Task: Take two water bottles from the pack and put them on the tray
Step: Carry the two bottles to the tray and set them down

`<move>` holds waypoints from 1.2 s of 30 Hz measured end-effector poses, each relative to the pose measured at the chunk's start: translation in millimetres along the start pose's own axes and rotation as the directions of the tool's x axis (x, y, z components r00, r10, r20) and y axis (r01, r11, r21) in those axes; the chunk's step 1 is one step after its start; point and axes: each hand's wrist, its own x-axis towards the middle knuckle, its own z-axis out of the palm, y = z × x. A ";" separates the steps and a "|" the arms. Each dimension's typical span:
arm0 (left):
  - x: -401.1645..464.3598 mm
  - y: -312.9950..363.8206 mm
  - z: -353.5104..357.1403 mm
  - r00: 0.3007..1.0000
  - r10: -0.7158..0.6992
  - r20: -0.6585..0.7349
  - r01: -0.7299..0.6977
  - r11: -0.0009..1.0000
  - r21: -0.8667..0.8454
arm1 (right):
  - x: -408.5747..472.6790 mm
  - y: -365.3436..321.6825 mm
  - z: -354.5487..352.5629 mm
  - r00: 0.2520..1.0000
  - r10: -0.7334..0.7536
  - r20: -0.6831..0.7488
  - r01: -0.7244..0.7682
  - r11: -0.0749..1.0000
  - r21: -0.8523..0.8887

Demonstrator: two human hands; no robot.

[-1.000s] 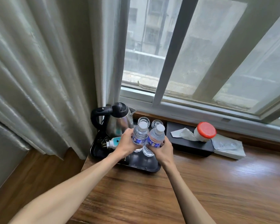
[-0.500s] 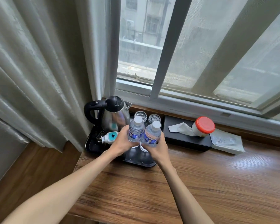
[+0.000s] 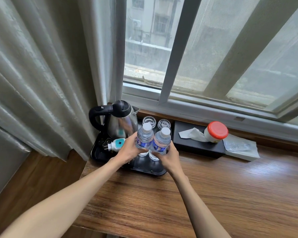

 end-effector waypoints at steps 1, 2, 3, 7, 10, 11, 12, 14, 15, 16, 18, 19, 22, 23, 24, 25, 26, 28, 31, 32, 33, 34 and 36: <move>-1.3 -0.1 0.0 1.000 -0.002 0.005 0.002 1.000 0.006 | -1.1 0.3 -0.5 1.000 -0.003 0.003 0.003 1.000 -0.006; -2.6 0.0 0.2 1.000 -0.003 0.010 0.003 1.000 0.014 | -2.6 0.5 -1.0 1.000 -0.004 0.006 0.004 1.000 -0.010; -3.7 -0.2 0.4 1.000 -0.005 0.015 0.005 1.000 0.022 | -4.4 0.5 -1.7 1.000 -0.004 0.009 0.004 1.000 -0.011; -11.2 -3.6 2.7 1.000 -0.013 0.022 0.012 0.999 0.041 | -14.5 0.0 -4.8 0.999 0.005 0.035 -0.005 1.000 -0.006; -20.1 -6.5 4.6 1.000 -0.017 0.019 0.016 0.999 0.047 | -24.3 -1.3 -6.1 0.999 0.018 0.031 -0.018 1.000 -0.008; -23.0 -7.0 5.3 1.000 -0.018 0.019 0.018 0.999 0.048 | -27.7 -1.4 -6.4 0.999 0.020 0.027 -0.020 1.000 -0.011; -26.1 -7.0 5.8 1.000 -0.019 0.020 0.018 0.999 0.051 | -30.9 -1.2 -6.5 0.999 0.020 0.026 -0.020 1.000 -0.017; -31.6 -5.8 6.5 0.999 -0.020 0.029 0.018 0.997 0.069 | -36.8 0.5 -6.4 0.999 0.030 0.027 -0.029 0.999 -0.023; -34.1 -5.2 6.9 0.999 -0.024 0.031 0.021 0.996 0.083 | -39.5 1.8 -6.5 0.999 0.040 0.025 -0.040 0.999 -0.022; -36.5 -5.2 6.9 0.999 -0.027 0.032 0.024 0.995 0.096 | -42.0 3.3 -6.5 0.999 0.048 0.025 -0.047 0.999 -0.022; -41.6 -5.4 6.5 0.999 -0.027 0.029 0.024 0.993 0.120 | -47.1 5.6 -6.1 0.998 0.049 0.031 -0.048 0.999 -0.023; -43.9 -5.2 6.5 0.999 -0.029 0.029 0.025 0.991 0.132 | -49.5 6.0 -6.0 0.998 0.048 0.032 -0.047 0.999 -0.025; -49.5 -3.8 7.2 0.998 -0.040 0.039 0.033 0.988 0.152 | -54.0 5.0 -5.6 0.999 0.048 0.018 -0.048 0.999 -0.020; -50.9 -2.4 7.2 0.998 -0.046 0.037 0.040 0.987 0.158 | -54.8 3.5 -5.8 0.999 0.049 0.017 -0.048 0.999 -0.024; -51.2 -2.2 7.3 0.998 -0.051 0.034 0.045 0.986 0.158 | -54.6 2.9 -5.9 0.999 0.045 0.020 -0.045 0.999 -0.028; -51.3 -1.1 7.5 0.998 -0.058 0.028 0.053 0.985 0.162 | -54.7 1.5 -6.2 0.999 0.045 0.023 -0.044 0.998 -0.037; -51.4 -0.7 7.5 0.998 -0.059 0.026 0.054 0.986 0.161 | -54.8 0.8 -6.6 0.999 0.042 0.028 -0.041 0.998 -0.039; -52.1 1.3 7.7 0.998 -0.058 0.025 0.053 0.986 0.157 | -54.6 0.3 -7.2 0.998 0.045 0.034 -0.044 0.998 -0.034; -54.4 5.8 9.4 0.998 -0.053 0.014 0.050 0.986 0.161 | -55.5 -1.8 -6.8 0.998 0.059 0.033 -0.058 0.998 -0.027; -55.2 6.3 10.0 0.999 -0.049 0.012 0.047 0.987 0.153 | -55.3 -1.1 -6.4 0.998 0.060 0.033 -0.059 0.998 -0.017; -56.3 7.6 10.4 0.999 -0.052 0.011 0.049 0.987 0.150 | -56.1 -1.7 -6.3 0.997 0.067 0.035 -0.067 0.998 -0.013; -57.9 8.2 11.1 0.999 -0.048 0.010 0.046 0.988 0.145 | -56.6 -0.5 -5.6 0.997 0.070 0.032 -0.070 0.998 -0.003; -61.7 10.5 12.4 0.999 -0.035 0.002 0.034 0.989 0.144 | -58.2 1.0 -5.3 0.997 0.073 0.031 -0.073 0.997 0.012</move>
